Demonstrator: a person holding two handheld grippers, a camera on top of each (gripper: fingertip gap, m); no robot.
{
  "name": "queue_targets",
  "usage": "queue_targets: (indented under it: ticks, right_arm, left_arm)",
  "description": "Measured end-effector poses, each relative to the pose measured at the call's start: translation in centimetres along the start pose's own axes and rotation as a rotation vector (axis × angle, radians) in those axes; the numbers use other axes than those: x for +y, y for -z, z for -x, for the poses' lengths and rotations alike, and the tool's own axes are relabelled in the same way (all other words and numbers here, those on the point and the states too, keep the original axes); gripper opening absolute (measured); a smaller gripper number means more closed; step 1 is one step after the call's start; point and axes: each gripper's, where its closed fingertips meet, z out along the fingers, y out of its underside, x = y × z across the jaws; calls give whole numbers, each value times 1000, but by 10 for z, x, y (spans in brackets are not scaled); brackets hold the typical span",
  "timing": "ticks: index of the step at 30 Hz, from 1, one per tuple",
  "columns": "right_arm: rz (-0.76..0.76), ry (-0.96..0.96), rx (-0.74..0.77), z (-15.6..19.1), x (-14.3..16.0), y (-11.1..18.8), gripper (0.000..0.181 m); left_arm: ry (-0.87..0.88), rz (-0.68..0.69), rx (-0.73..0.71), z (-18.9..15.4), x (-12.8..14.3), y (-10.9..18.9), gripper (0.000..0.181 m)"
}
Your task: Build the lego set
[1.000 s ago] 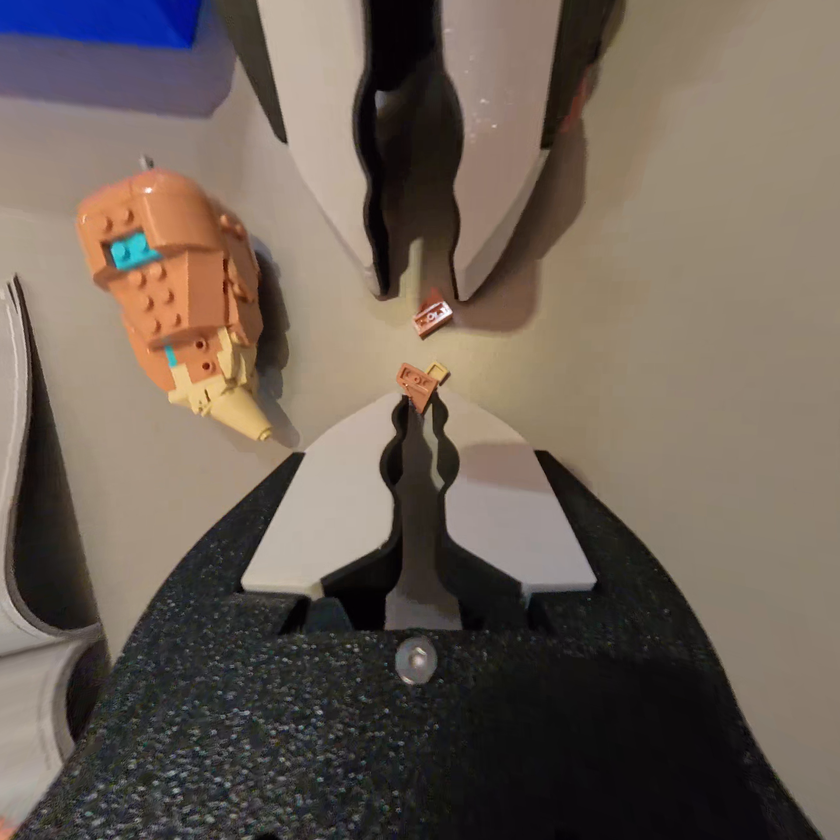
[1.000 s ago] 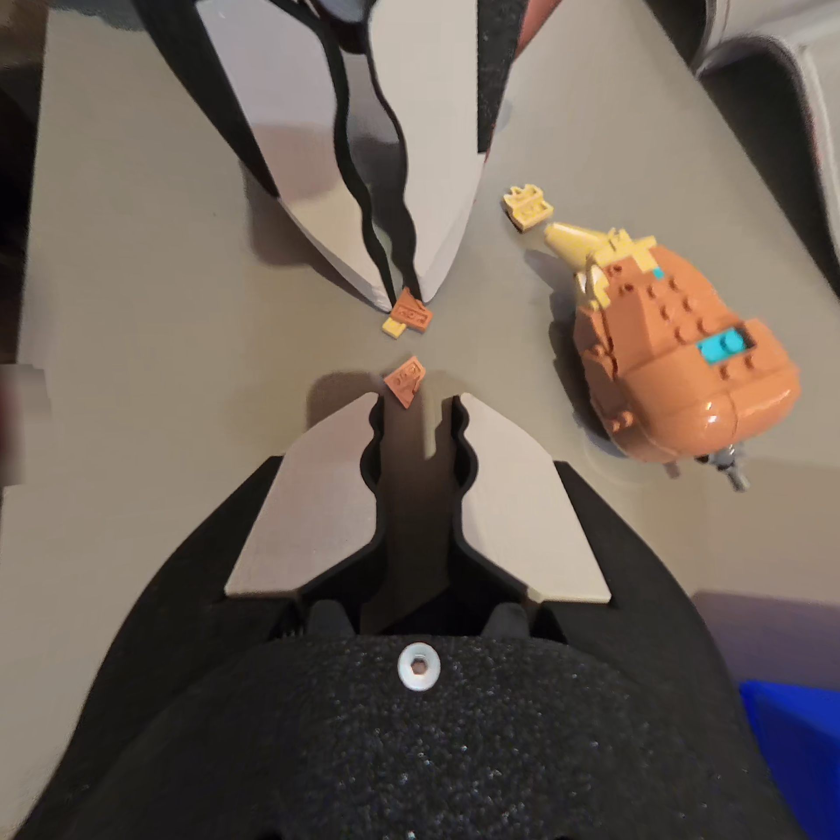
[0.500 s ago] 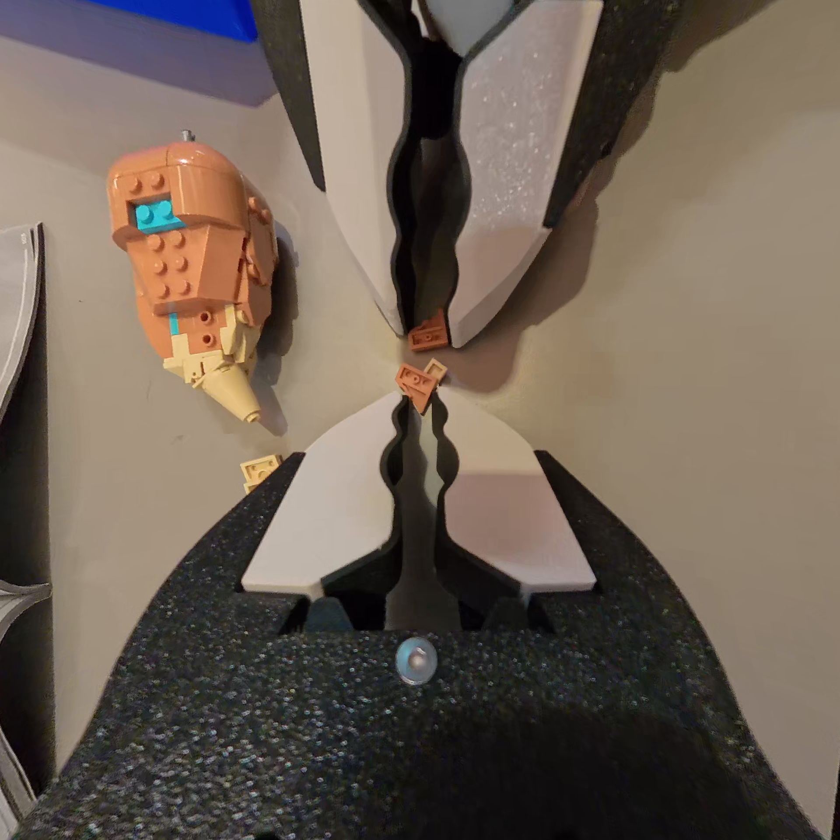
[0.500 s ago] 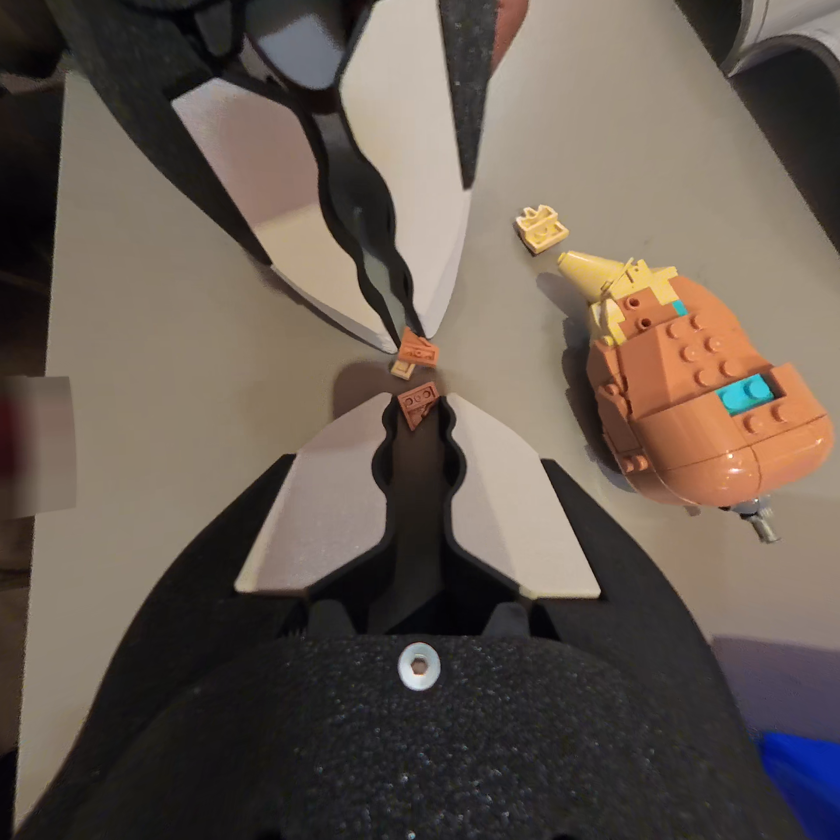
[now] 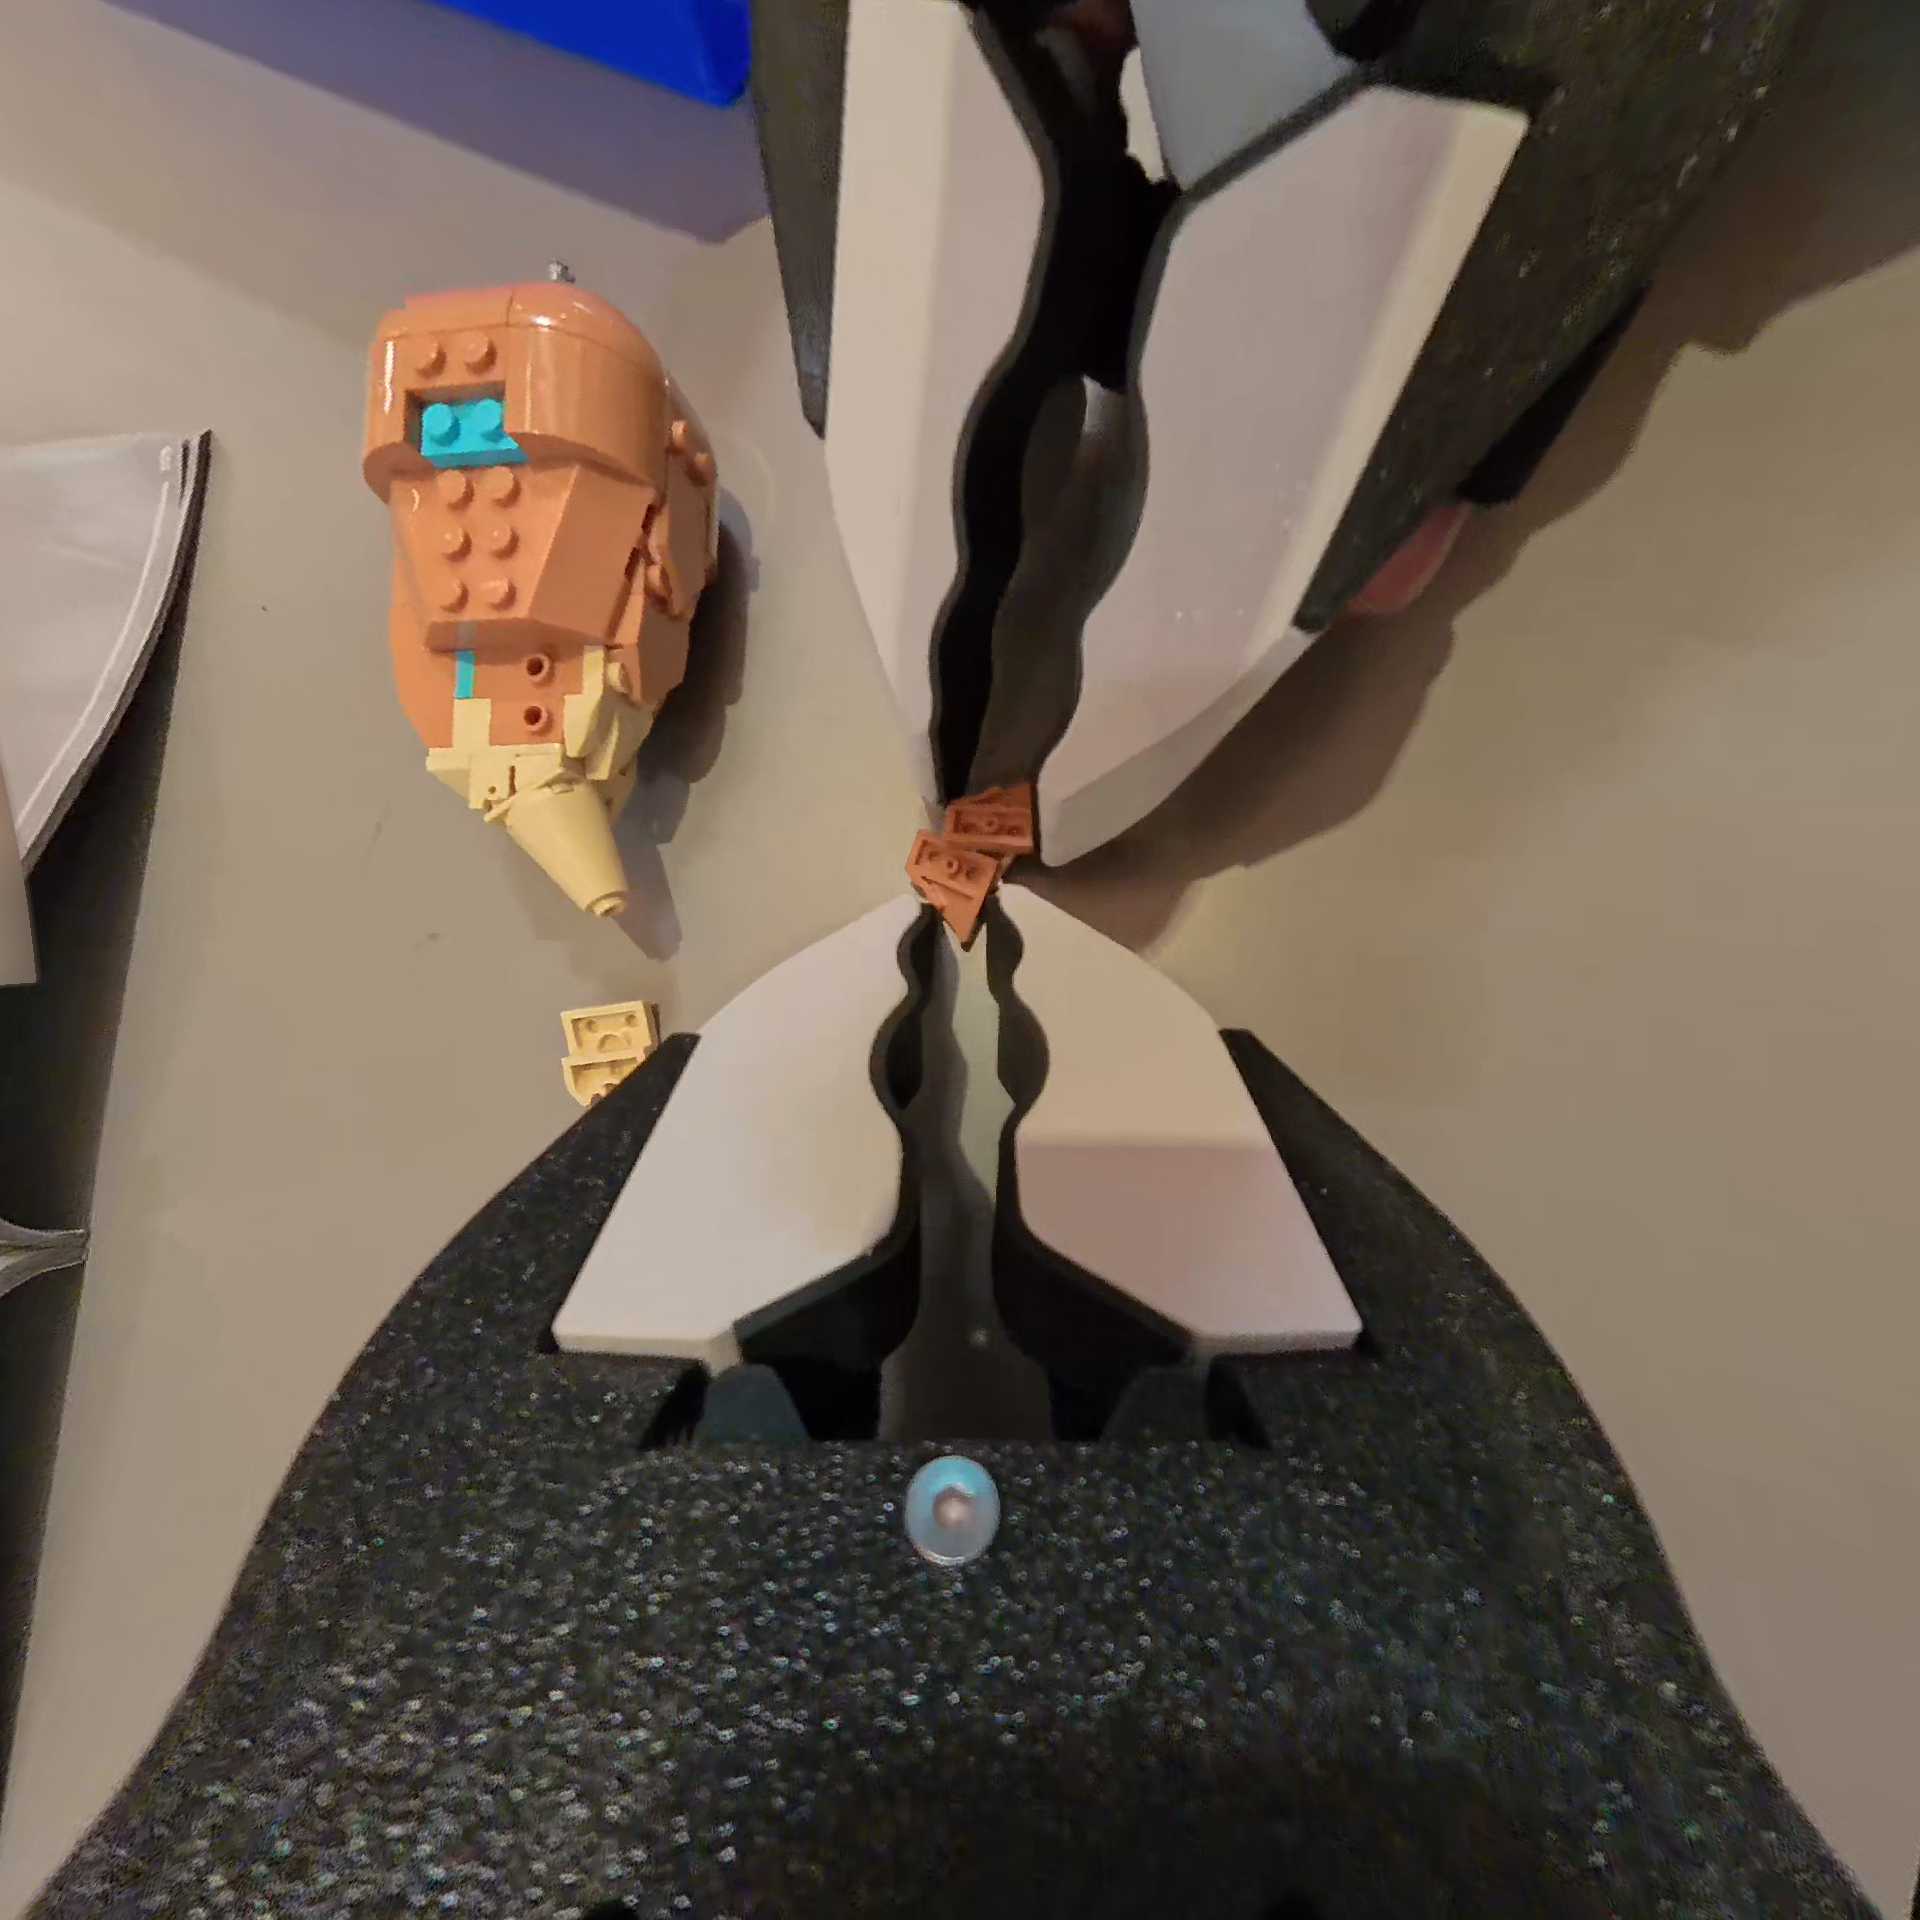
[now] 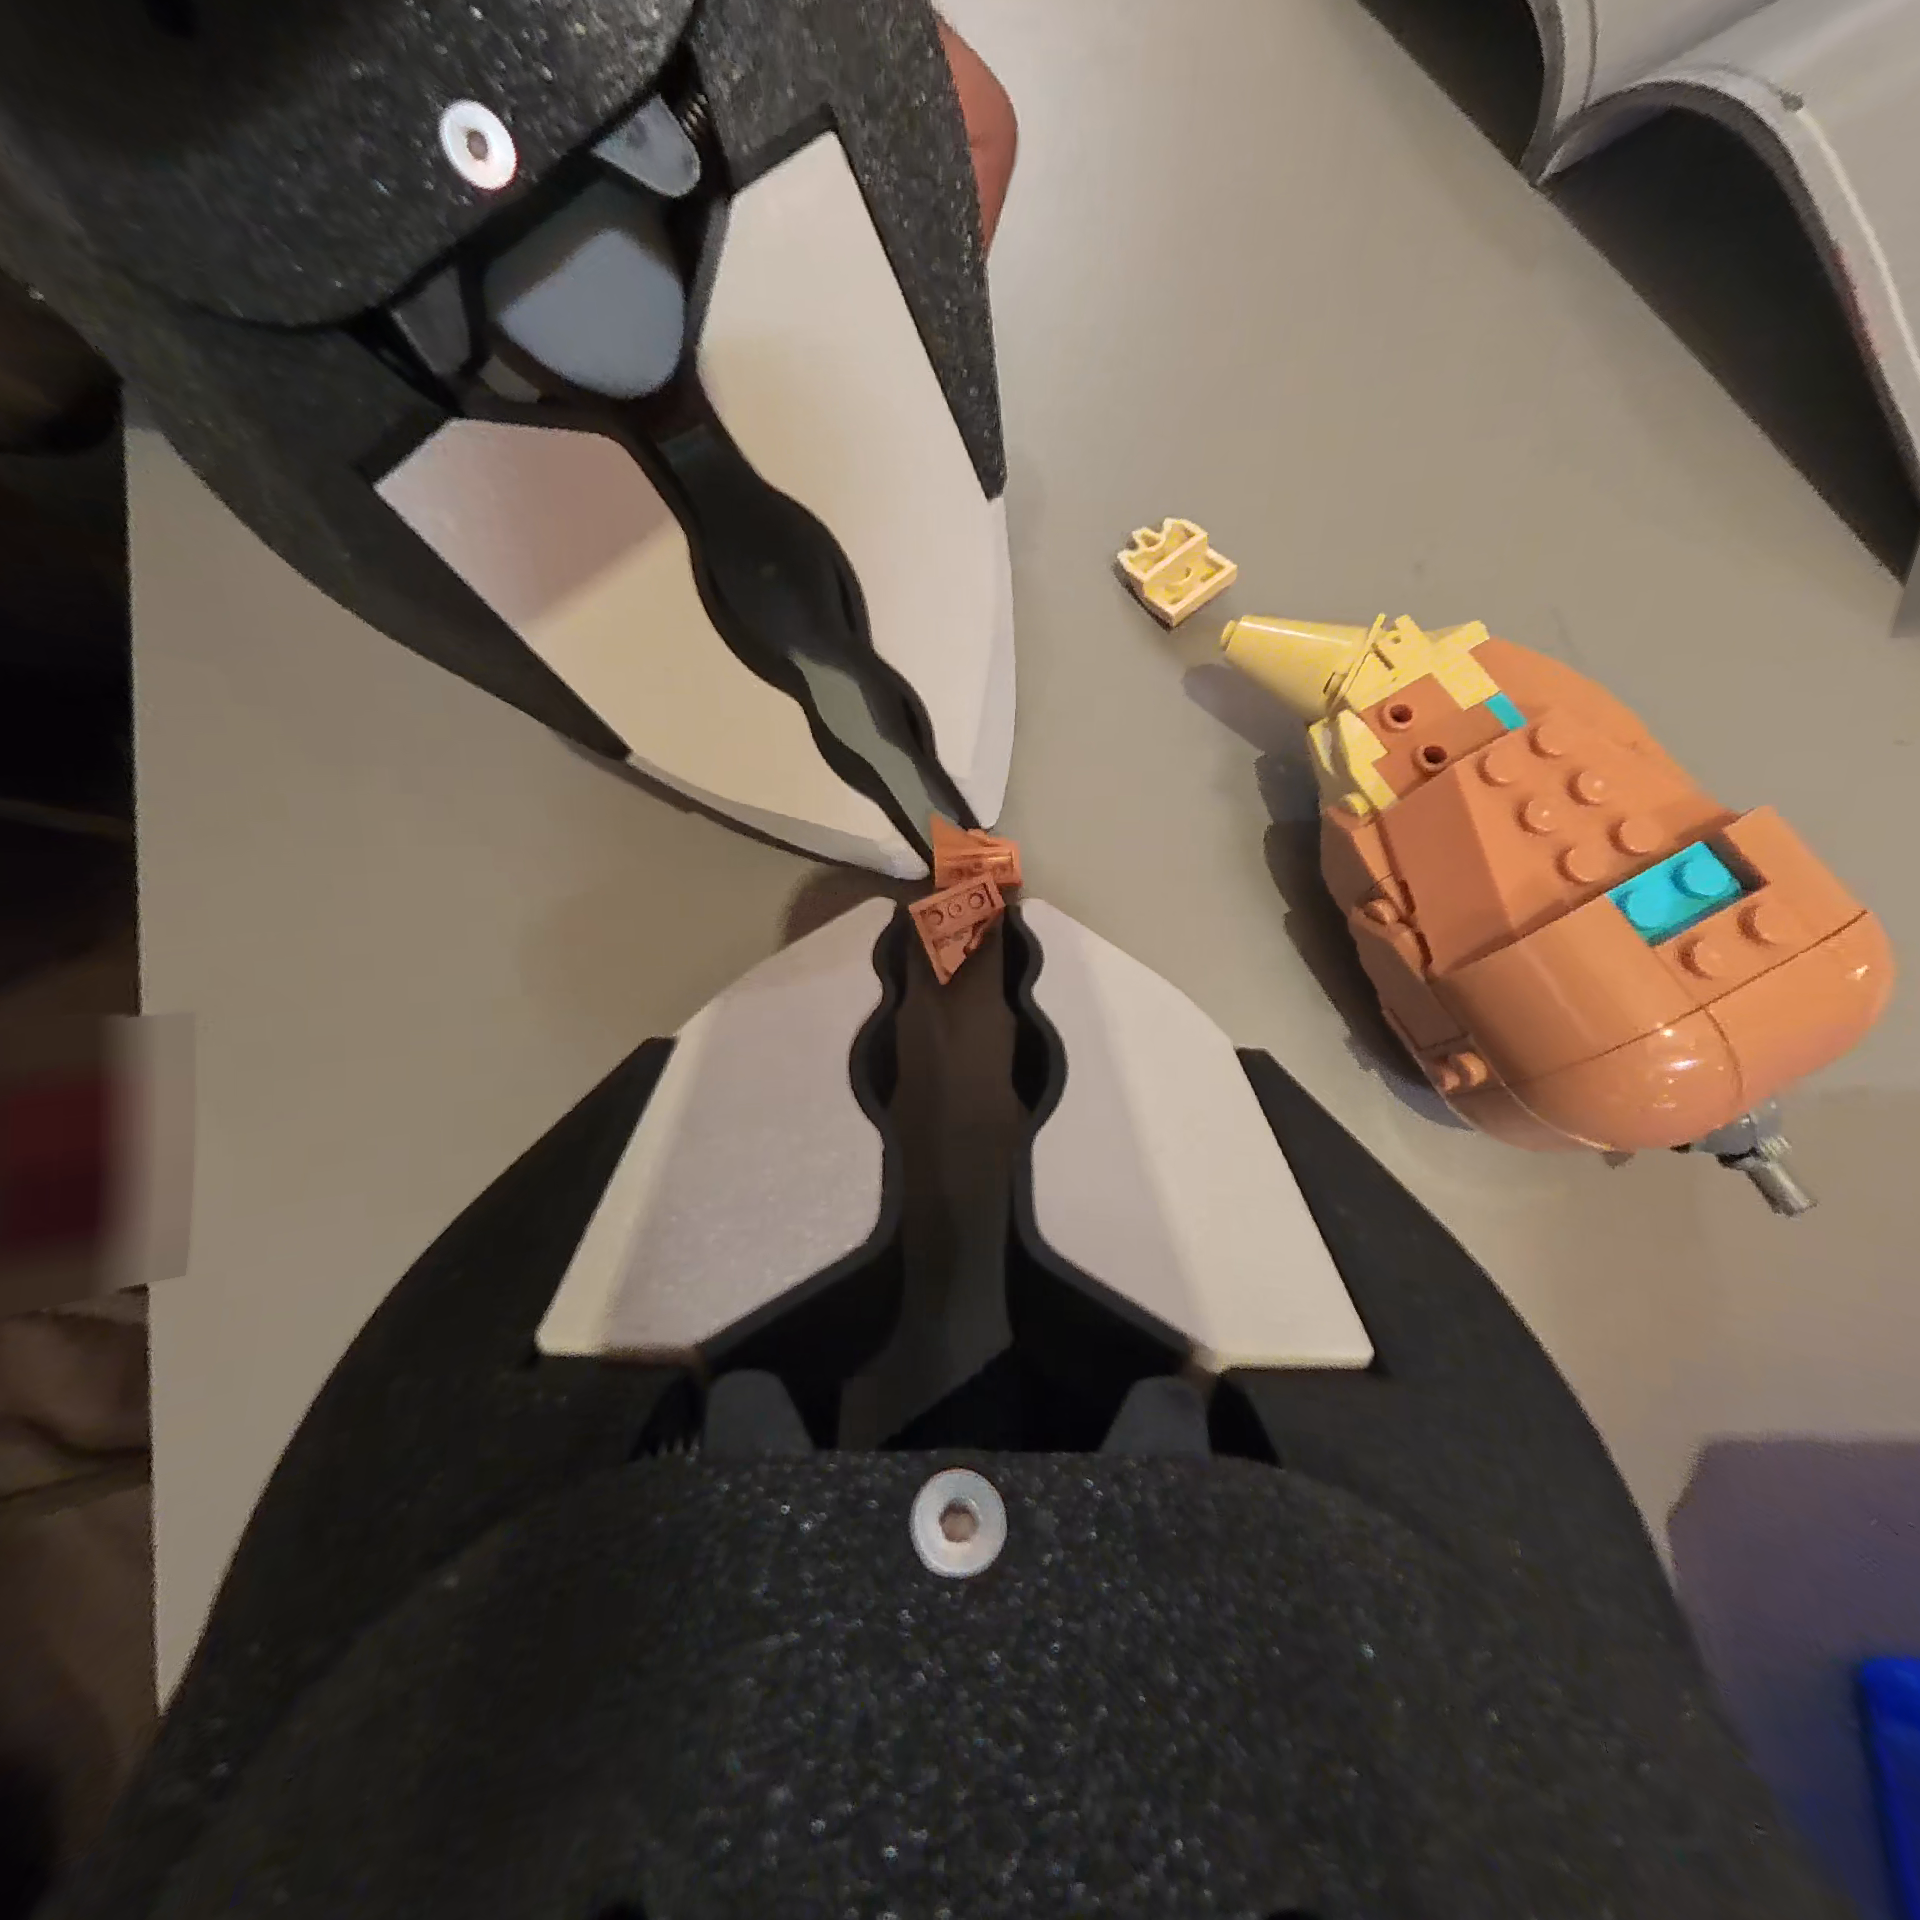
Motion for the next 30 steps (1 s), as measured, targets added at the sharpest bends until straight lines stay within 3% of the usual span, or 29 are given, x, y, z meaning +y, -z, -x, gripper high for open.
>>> queue_targets:
  ticks: [20,30]
  right_arm:
    - [21,13,77,-4,5,-4,17]
    - [-37,190,167,-7,-4,4,23]
  left_arm:
    - [3,-10,-4,-2,-1,-1,8]
    - [92,-46,35,0,-2,4,8]
